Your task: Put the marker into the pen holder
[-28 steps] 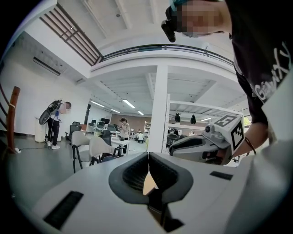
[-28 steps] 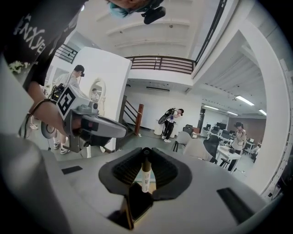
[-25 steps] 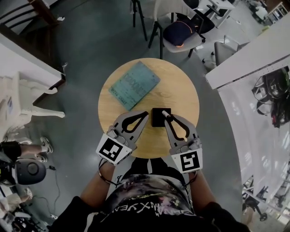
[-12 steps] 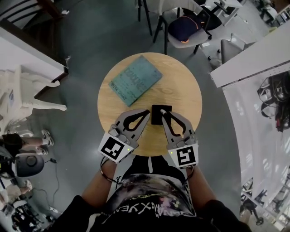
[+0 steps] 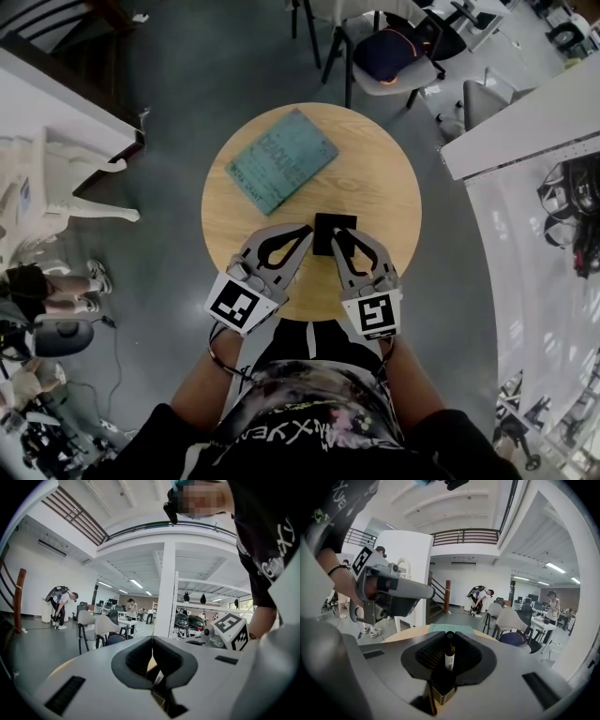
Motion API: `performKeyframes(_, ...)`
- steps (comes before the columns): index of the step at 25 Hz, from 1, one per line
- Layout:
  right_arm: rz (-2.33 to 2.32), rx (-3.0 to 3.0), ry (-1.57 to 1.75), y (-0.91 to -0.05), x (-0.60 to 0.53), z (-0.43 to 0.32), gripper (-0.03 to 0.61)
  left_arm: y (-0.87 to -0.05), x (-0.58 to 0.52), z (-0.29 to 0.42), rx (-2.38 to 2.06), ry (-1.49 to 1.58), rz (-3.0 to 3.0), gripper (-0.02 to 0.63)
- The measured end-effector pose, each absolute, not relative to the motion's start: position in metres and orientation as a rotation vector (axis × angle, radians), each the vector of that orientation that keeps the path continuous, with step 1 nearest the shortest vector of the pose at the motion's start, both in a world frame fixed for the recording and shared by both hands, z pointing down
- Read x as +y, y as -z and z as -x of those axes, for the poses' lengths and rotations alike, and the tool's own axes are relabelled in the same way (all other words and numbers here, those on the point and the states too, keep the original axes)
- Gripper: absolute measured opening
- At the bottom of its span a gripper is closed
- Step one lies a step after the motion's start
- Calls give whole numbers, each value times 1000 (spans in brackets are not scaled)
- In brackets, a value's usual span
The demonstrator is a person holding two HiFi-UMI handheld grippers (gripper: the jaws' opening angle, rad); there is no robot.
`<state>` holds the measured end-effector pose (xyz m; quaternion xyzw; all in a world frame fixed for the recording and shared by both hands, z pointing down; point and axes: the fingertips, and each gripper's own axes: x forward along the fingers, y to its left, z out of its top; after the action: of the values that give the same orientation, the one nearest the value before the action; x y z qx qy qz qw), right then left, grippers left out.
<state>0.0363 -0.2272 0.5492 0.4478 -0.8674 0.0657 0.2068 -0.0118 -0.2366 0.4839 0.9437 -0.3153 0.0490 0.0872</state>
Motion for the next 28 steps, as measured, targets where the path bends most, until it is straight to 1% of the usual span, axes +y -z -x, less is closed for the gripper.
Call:
performKeyframes(15, -1227, -2390, -202, -588, -231, -31, 69, -492, -232, 16, -954, -196, -2805, 20)
performKeyframes(28, -1259, -2369, -197, -589, -233, -31, 72, -486, -229, 15, -960, -191, -2797, 20)
